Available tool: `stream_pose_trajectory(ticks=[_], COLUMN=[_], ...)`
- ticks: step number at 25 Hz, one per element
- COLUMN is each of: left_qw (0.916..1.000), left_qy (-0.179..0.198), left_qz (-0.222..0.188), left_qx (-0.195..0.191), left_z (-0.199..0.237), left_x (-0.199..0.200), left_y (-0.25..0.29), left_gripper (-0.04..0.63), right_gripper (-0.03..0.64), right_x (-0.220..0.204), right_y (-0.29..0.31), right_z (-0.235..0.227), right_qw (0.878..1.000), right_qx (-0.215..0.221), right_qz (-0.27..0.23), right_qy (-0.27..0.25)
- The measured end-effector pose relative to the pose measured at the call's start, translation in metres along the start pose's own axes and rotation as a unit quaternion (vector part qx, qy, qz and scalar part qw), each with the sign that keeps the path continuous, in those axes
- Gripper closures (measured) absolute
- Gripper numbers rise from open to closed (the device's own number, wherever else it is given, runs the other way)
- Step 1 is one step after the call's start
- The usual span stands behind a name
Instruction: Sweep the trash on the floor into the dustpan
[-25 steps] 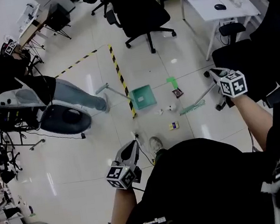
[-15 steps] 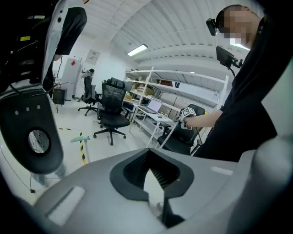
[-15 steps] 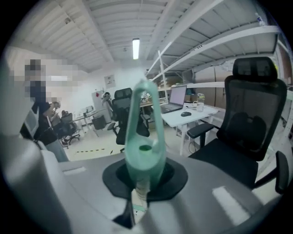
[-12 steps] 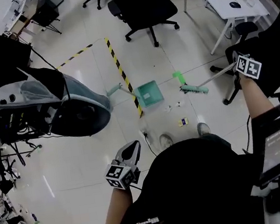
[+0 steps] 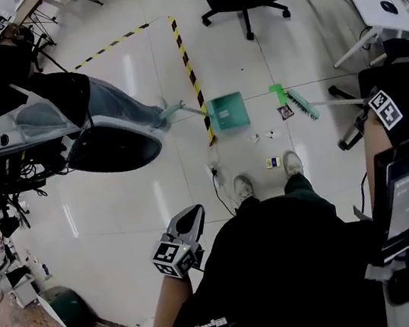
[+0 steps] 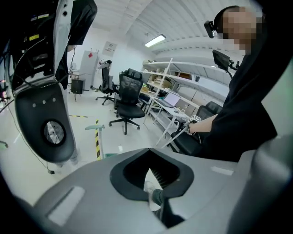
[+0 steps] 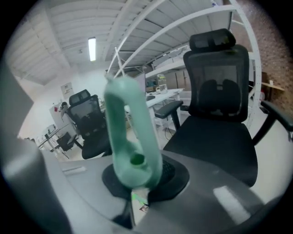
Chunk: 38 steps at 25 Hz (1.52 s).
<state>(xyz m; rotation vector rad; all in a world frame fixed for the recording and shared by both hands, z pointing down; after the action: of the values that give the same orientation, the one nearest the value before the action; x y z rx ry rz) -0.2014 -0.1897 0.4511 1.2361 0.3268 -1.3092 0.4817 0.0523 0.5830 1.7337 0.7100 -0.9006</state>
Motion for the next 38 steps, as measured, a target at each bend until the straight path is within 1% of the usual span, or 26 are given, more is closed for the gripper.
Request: stream_pose_trajectory(ticks=[3, 6, 8, 10, 11, 12, 13, 14, 15, 16, 17, 18, 20, 21, 22, 24, 25, 26, 27, 28, 29, 32, 34, 35, 36, 38], left_qw=[0.9997, 0.9992, 0.9990, 0.9989, 0.9989, 0.9990, 0.9990, 0.9992, 0.9993, 0.9994, 0.9995, 0.9995, 0.9993, 0.9992, 0.9989, 0.9982, 0.9976, 0.9970, 0.9962, 0.9954, 0.9944, 0.9904, 0.9873, 0.9858, 0.9842, 0.9802], left_qy=[-0.009, -0.015, -0.015, -0.015, -0.015, -0.015, -0.014, -0.014, -0.013, -0.014, -0.016, -0.018, -0.023, -0.027, -0.030, -0.039, -0.044, -0.050, -0.056, -0.063, -0.071, -0.096, -0.110, -0.115, -0.121, -0.137], left_qz=[0.021, 0.037, 0.042, 0.043, 0.044, 0.043, 0.041, 0.039, 0.034, 0.030, 0.025, 0.021, 0.018, 0.018, 0.017, 0.018, 0.018, 0.018, 0.018, 0.017, 0.016, 0.008, 0.000, -0.003, -0.007, -0.015], left_qx=[0.010, 0.009, 0.005, 0.003, 0.002, 0.001, 0.002, 0.002, 0.004, 0.006, 0.010, 0.013, 0.022, 0.026, 0.031, 0.043, 0.050, 0.057, 0.064, 0.071, 0.077, 0.099, 0.115, 0.122, 0.129, 0.143], left_z=[-0.003, -0.002, 0.000, 0.002, 0.003, 0.004, 0.006, 0.008, 0.010, 0.011, 0.013, 0.014, 0.016, 0.015, 0.015, 0.014, 0.013, 0.013, 0.012, 0.012, 0.011, 0.004, 0.002, 0.003, 0.004, 0.003], left_x=[-0.009, -0.015, -0.017, -0.018, -0.018, -0.019, -0.019, -0.020, -0.020, -0.020, -0.020, -0.021, -0.026, -0.029, -0.033, -0.041, -0.045, -0.050, -0.054, -0.058, -0.062, -0.076, -0.085, -0.089, -0.093, -0.101], left_y=[0.009, 0.015, 0.017, 0.017, 0.017, 0.015, 0.014, 0.012, 0.011, 0.009, 0.008, 0.006, 0.001, -0.002, -0.005, -0.013, -0.017, -0.021, -0.026, -0.032, -0.040, -0.065, -0.078, -0.082, -0.086, -0.090], left_gripper=[0.594, 0.594, 0.594, 0.594, 0.594, 0.594, 0.594, 0.593, 0.594, 0.594, 0.594, 0.594, 0.594, 0.594, 0.594, 0.594, 0.594, 0.594, 0.594, 0.594, 0.593, 0.594, 0.594, 0.594, 0.594, 0.594], right_gripper=[0.612, 0.612, 0.607, 0.612, 0.609, 0.609, 0.611, 0.611, 0.612, 0.612, 0.612, 0.611, 0.607, 0.606, 0.607, 0.609, 0.609, 0.610, 0.611, 0.611, 0.611, 0.611, 0.611, 0.611, 0.611, 0.610], right_x=[-0.039, -0.083, -0.103, -0.109, -0.107, -0.101, -0.094, -0.087, -0.081, -0.078, -0.077, -0.079, -0.088, -0.096, -0.107, -0.135, -0.149, -0.163, -0.176, -0.190, -0.203, -0.239, -0.260, -0.271, -0.281, -0.298], right_y=[0.010, 0.005, 0.000, 0.000, 0.001, 0.003, 0.005, 0.007, 0.009, 0.012, 0.013, 0.014, 0.013, 0.011, 0.008, -0.001, -0.009, -0.017, -0.025, -0.034, -0.043, -0.074, -0.091, -0.098, -0.104, -0.113], right_z=[-0.020, -0.031, -0.030, -0.026, -0.022, -0.017, -0.008, 0.005, 0.022, 0.042, 0.064, 0.086, 0.132, 0.153, 0.174, 0.212, 0.230, 0.246, 0.260, 0.272, 0.284, 0.313, 0.333, 0.342, 0.351, 0.365], right_qw=[0.999, 0.998, 0.997, 0.996, 0.996, 0.995, 0.991, 0.981, 0.962, 0.934, 0.901, 0.868, 0.804, 0.769, 0.728, 0.632, 0.588, 0.551, 0.521, 0.494, 0.470, 0.402, 0.353, 0.325, 0.293, 0.224], right_qx=[-0.035, -0.057, -0.057, -0.044, -0.029, -0.001, 0.041, 0.097, 0.162, 0.229, 0.293, 0.348, 0.434, 0.469, 0.502, 0.560, 0.584, 0.605, 0.622, 0.635, 0.647, 0.673, 0.690, 0.698, 0.706, 0.718], right_qz=[0.007, 0.036, 0.054, 0.071, 0.079, 0.084, 0.088, 0.094, 0.102, 0.113, 0.122, 0.130, 0.144, 0.151, 0.158, 0.173, 0.180, 0.187, 0.193, 0.197, 0.200, 0.202, 0.199, 0.200, 0.203, 0.219], right_qy=[0.012, 0.011, 0.003, -0.013, -0.028, -0.053, -0.091, -0.140, -0.194, -0.248, -0.295, -0.330, -0.380, -0.407, -0.441, -0.508, -0.530, -0.544, -0.553, -0.560, -0.567, -0.587, -0.600, -0.606, -0.612, -0.621])
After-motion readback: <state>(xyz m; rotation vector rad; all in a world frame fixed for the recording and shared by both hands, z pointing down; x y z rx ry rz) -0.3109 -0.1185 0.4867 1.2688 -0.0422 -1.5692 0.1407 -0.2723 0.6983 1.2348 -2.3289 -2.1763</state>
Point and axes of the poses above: the fingertips, and each gripper's own axes: y forward along the fingers, z to its left, x out of its top, the point moved 10 cm from there along -y, backward along the fingers, and after that the axes turned 9 degrees about -z, right-handed, at the moved point
